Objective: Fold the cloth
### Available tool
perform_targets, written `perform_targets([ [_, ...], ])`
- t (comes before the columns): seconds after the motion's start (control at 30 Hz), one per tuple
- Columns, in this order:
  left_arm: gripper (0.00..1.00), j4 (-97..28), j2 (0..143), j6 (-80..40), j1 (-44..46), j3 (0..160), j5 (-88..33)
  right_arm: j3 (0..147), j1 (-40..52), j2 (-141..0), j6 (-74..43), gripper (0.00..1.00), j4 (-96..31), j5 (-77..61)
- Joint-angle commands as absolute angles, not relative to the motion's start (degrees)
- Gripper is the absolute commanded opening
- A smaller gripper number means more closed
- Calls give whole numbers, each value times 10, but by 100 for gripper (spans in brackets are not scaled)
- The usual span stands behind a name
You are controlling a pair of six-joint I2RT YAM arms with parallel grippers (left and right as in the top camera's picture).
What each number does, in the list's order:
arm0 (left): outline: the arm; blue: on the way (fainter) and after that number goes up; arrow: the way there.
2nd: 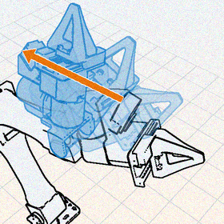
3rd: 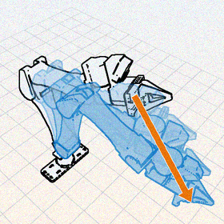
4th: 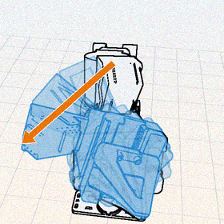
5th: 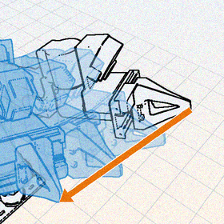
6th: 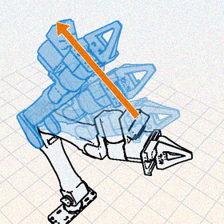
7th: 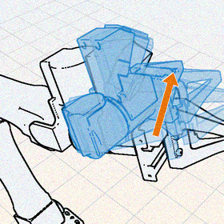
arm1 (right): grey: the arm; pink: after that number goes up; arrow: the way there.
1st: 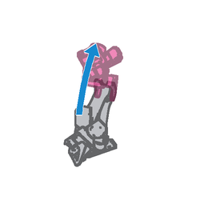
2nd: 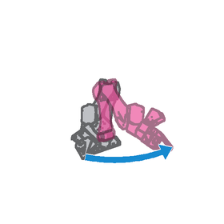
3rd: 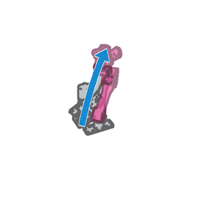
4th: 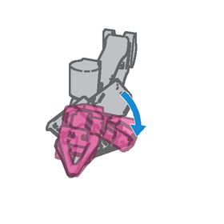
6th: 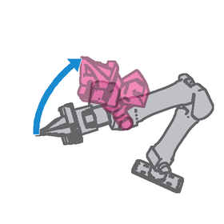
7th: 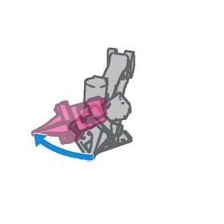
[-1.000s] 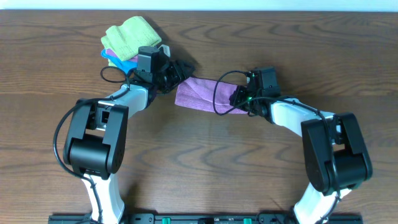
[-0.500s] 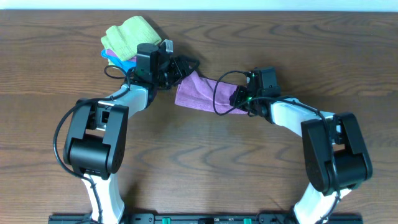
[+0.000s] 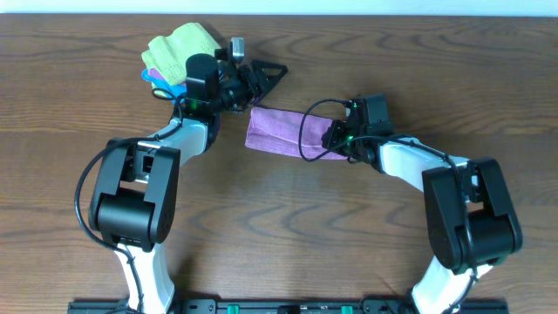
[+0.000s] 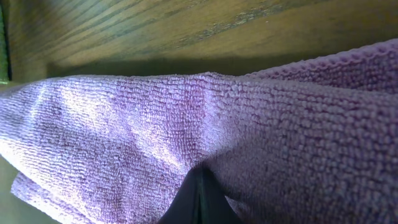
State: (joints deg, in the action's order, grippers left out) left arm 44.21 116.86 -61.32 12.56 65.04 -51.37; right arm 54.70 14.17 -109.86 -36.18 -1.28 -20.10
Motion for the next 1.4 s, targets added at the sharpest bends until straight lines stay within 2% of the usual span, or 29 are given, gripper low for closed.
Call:
perform_targets([
  [0.0,59,453,1168,-635,127,654,-553,539,147,-1108,-351,2,-29,-173],
  [0.17,64,444,1168,-626,120,654,-568,539,147,-1107,-351,1,-38,-173],
  [0.37,69,316,1168,-526,91,654,-566,539,147,-1108,-351,2,-44,-170],
  [0.7,71,221,1168,-444,41,654,-547,539,147,-1108,-350,2,-47,-169],
  [0.97,72,81,1168,-364,45,654,-521,539,147,-1108,-350,2,-47,-169],
  [1.37,71,73,1168,-358,70,654,-511,539,147,-1107,-350,2,-47,-169],
])
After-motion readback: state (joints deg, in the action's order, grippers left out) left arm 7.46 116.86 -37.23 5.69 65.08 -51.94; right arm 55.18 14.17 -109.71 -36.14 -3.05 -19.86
